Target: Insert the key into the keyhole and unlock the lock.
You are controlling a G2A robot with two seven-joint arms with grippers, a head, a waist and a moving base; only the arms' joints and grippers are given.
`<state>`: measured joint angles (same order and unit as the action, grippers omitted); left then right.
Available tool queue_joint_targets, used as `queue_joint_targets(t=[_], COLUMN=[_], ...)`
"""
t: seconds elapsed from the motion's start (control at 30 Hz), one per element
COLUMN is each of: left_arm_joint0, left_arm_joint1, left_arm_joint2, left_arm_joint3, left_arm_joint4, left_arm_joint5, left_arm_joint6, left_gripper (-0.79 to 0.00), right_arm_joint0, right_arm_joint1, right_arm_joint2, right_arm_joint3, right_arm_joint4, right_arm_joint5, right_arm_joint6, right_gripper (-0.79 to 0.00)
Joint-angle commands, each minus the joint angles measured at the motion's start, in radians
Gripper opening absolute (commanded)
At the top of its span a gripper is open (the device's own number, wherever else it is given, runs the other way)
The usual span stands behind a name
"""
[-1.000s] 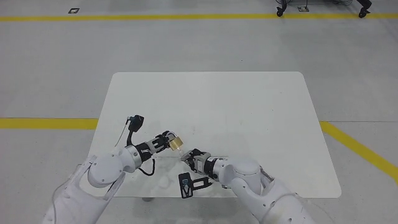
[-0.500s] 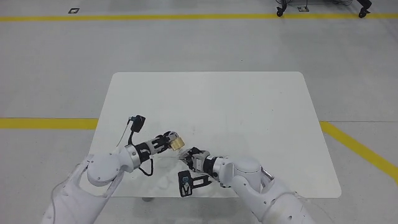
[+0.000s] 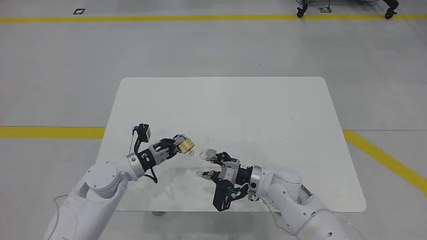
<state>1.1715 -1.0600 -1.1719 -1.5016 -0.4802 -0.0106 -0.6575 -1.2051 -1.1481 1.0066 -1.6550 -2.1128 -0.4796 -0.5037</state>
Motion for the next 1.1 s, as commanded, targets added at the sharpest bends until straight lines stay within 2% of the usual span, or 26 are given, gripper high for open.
queue_joint_targets(t=[0.0,0.07,0.13,0.17,0.33,0.77,1.0,1.07], left_arm_joint0=[0.012,0.025,0.04,0.047,0.061,0.087,0.092,0.093], left_arm_joint1=[-0.002,-0.004,-0.007,-0.009,-0.014,-0.022,-0.026,-0.027], left_arm_joint2=[-0.004,-0.006,0.0,0.002,0.008,-0.005,-0.006,-0.008], left_arm_joint3=[-0.011,-0.032,-0.058,-0.068,-0.091,-0.104,-0.107,-0.108], left_arm_joint4=[-0.001,0.017,0.039,0.04,0.048,0.065,0.081,0.083], left_arm_joint5=[-0.009,-0.026,-0.035,-0.036,-0.026,-0.05,-0.047,-0.047], left_arm_joint6=[0.041,0.084,0.128,0.146,0.175,0.184,0.185,0.186], left_gripper=[-0.785,-0.785,-0.785,-0.785,-0.785,-0.785,-0.785,-0.785], right_arm_joint0=[0.0,-0.013,-0.018,-0.021,-0.026,0.009,0.024,0.026], right_arm_joint1=[0.0,-0.003,-0.006,-0.008,-0.02,-0.042,-0.05,-0.051], right_arm_joint2=[0.0,0.002,-0.005,-0.011,-0.05,-0.103,-0.109,-0.109], right_arm_joint3=[0.0,-0.012,-0.018,-0.02,-0.024,0.01,0.029,0.032], right_arm_joint4=[0.0,-0.001,-0.017,-0.03,-0.072,-0.089,-0.084,-0.085], right_arm_joint5=[0.0,0.06,0.114,0.151,0.245,0.279,0.289,0.288], right_arm_joint6=[0.0,0.037,0.068,0.092,0.139,0.209,0.215,0.217], right_gripper=[0.0,0.0,-0.219,-0.271,-0.4,-0.443,-0.659,-0.785])
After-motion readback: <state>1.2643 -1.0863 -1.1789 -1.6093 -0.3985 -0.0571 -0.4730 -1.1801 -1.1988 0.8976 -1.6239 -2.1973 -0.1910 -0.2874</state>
